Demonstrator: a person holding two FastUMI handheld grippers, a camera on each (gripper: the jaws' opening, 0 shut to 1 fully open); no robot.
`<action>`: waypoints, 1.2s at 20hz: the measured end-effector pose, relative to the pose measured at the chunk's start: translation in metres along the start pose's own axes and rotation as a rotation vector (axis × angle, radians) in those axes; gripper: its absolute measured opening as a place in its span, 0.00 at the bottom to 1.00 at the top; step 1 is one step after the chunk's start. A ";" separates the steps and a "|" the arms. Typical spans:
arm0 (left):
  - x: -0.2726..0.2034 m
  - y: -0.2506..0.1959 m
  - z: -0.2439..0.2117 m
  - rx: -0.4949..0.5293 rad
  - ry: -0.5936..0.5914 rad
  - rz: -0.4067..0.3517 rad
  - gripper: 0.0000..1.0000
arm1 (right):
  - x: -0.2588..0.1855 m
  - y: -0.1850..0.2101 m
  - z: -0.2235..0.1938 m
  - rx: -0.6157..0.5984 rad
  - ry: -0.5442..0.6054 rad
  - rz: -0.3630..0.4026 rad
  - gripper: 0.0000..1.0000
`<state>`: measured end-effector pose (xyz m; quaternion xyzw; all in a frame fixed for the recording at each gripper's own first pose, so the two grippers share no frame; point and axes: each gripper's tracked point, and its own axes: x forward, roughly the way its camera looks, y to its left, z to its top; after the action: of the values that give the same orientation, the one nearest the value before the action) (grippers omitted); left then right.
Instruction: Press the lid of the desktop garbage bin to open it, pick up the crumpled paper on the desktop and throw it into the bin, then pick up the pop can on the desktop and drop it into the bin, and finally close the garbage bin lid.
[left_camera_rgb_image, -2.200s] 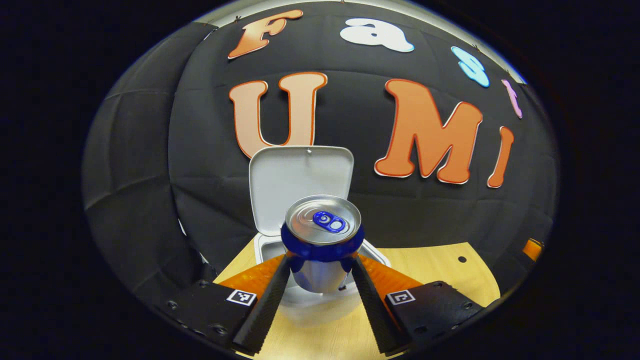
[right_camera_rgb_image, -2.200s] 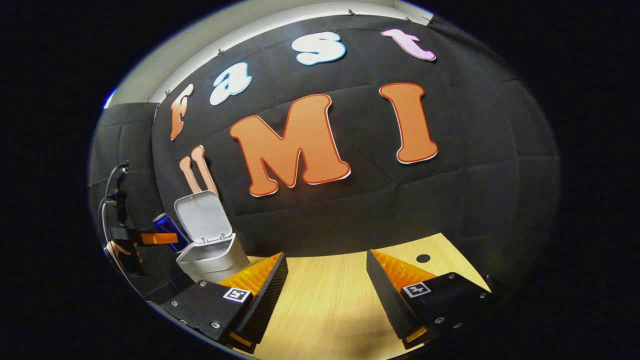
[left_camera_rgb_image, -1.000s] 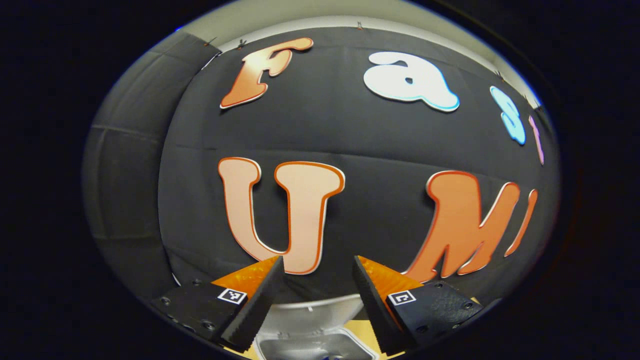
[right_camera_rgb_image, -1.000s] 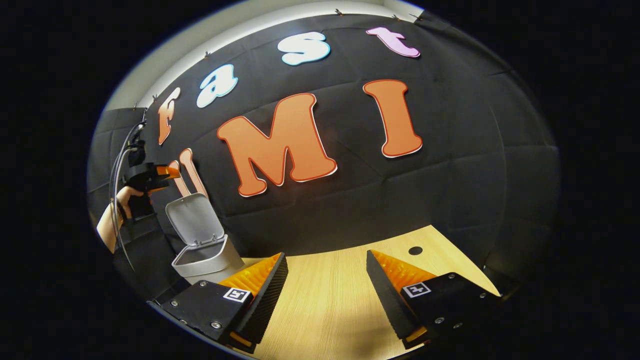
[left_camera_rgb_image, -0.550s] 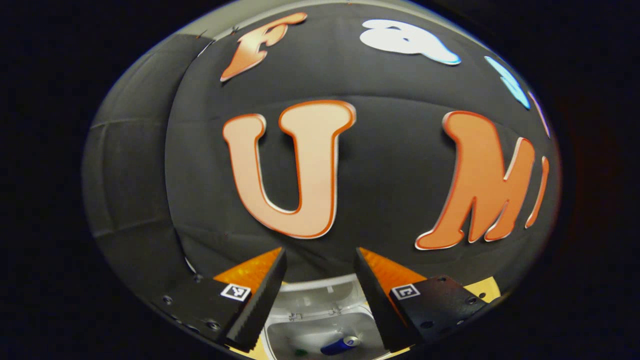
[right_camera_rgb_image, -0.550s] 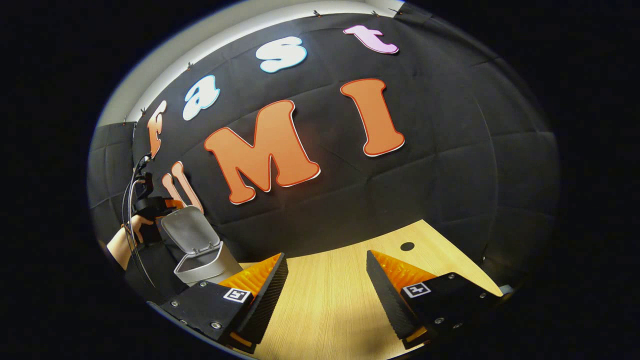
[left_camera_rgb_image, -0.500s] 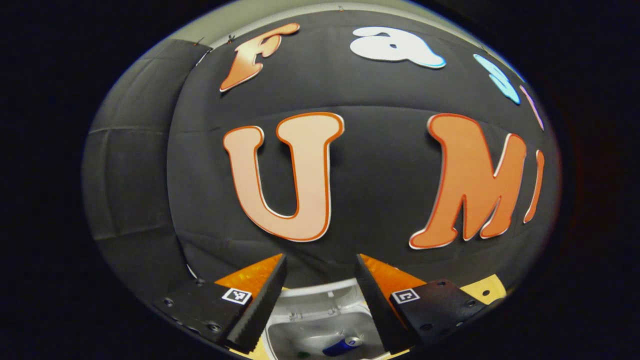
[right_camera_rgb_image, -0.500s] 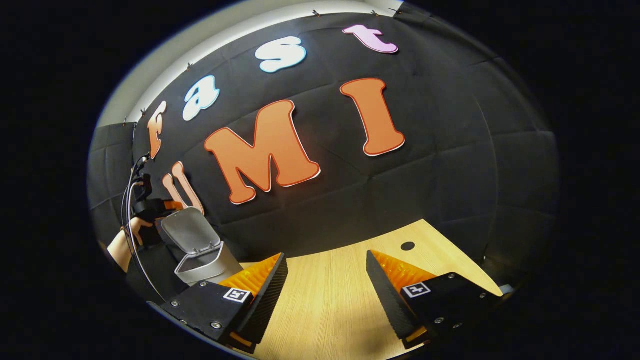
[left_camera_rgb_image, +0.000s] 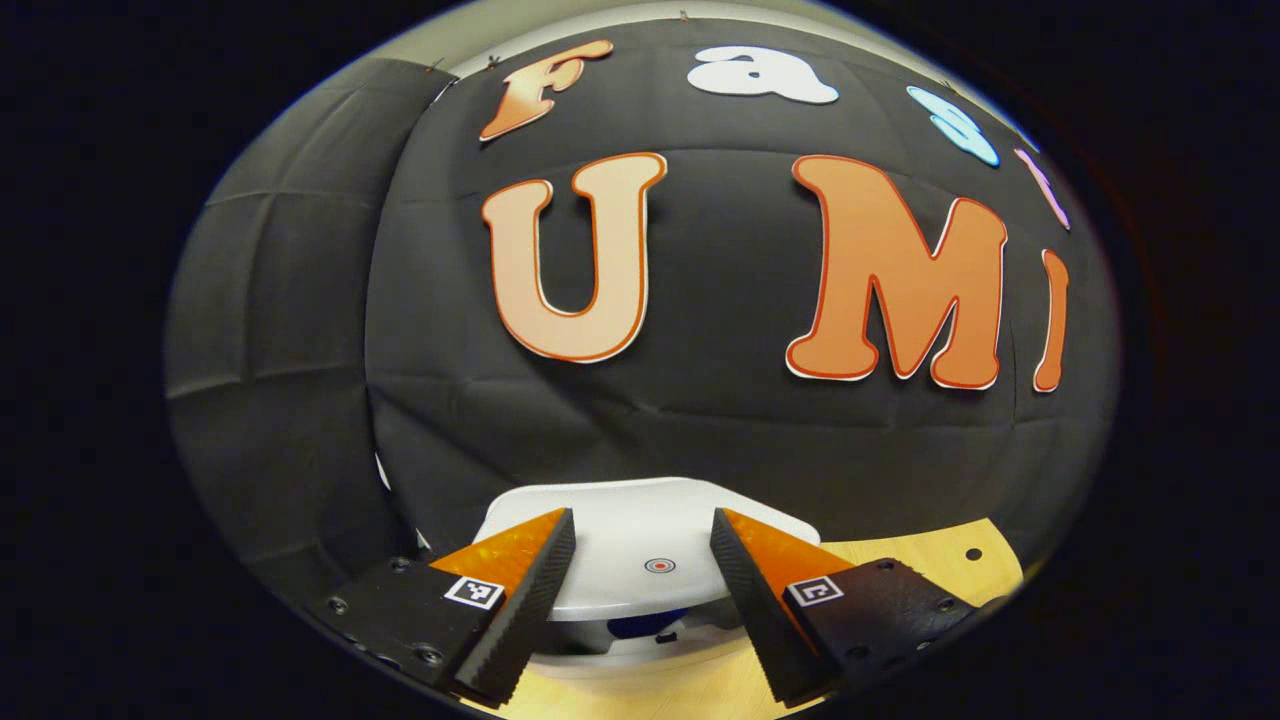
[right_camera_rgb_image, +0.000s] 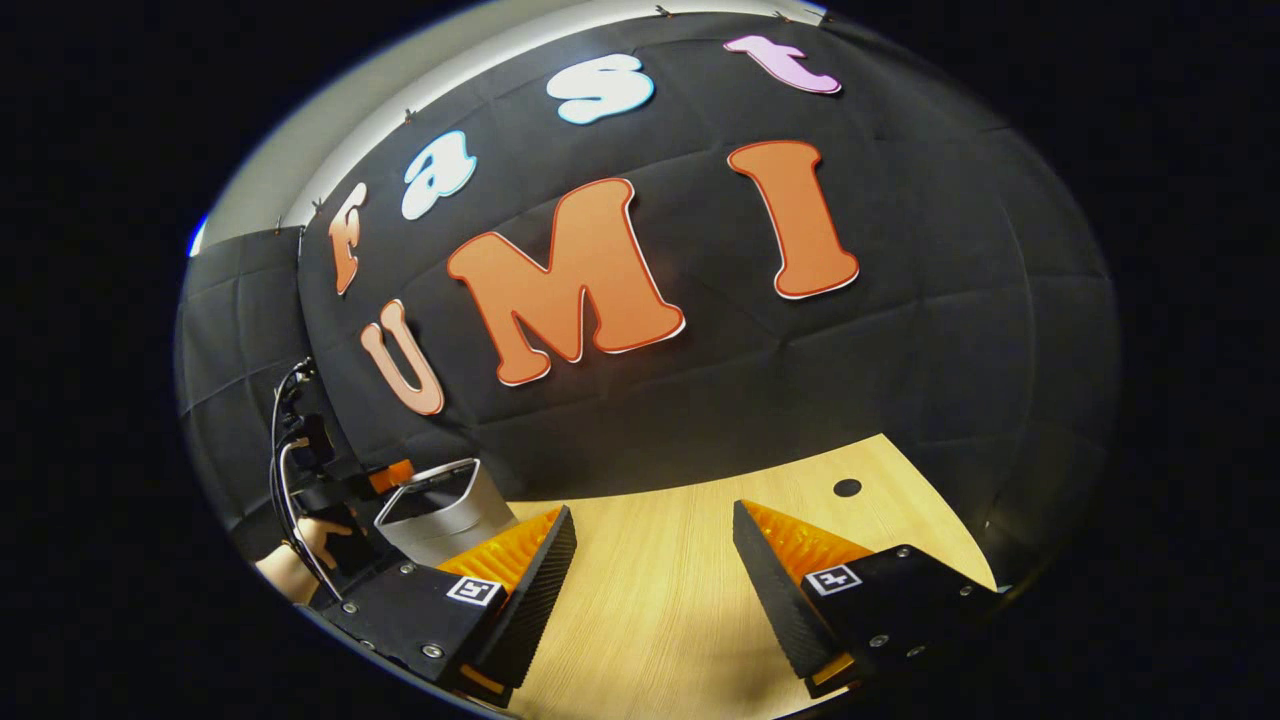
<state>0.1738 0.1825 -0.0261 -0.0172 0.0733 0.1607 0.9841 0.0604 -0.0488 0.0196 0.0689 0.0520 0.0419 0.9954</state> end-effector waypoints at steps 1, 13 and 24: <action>0.001 0.001 -0.012 0.009 0.039 0.003 0.87 | 0.000 0.000 -0.002 -0.011 0.008 0.001 0.94; -0.002 0.000 -0.033 0.027 0.009 0.014 0.91 | 0.009 0.012 -0.013 -0.050 0.054 0.028 0.94; -0.132 -0.122 0.007 -0.047 -0.055 -0.320 0.95 | -0.003 0.009 -0.006 -0.147 -0.064 -0.111 0.94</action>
<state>0.0899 0.0257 0.0022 -0.0470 0.0387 0.0040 0.9981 0.0557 -0.0389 0.0149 -0.0058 0.0206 -0.0120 0.9997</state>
